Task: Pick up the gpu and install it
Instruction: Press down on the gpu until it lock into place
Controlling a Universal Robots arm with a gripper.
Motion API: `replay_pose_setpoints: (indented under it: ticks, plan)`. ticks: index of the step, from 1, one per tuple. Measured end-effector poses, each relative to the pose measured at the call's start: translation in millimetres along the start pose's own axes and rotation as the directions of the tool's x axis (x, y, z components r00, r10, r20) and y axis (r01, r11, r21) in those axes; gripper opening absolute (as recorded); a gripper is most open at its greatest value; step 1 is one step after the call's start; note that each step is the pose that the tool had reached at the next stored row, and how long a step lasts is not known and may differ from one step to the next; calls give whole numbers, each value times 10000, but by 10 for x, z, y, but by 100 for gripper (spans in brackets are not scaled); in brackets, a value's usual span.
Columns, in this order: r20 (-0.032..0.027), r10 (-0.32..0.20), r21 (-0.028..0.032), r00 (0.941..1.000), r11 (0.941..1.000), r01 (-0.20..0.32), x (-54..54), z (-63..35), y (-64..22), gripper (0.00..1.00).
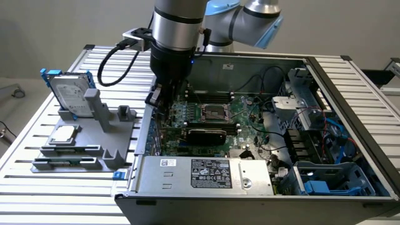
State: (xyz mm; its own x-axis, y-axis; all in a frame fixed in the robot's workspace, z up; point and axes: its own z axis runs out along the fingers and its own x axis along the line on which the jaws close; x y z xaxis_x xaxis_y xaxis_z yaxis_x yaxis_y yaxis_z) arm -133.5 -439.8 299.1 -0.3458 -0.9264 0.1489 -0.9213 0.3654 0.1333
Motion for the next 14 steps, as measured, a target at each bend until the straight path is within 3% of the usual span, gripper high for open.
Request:
replay_pose_setpoints:
  ticks: [6,14]
  plan:
    - [-22,2,10,10000,10000,-2,-32,-43,-88,11]
    - [-21,0,9,10000,10000,0,-117,-87,-313,11]
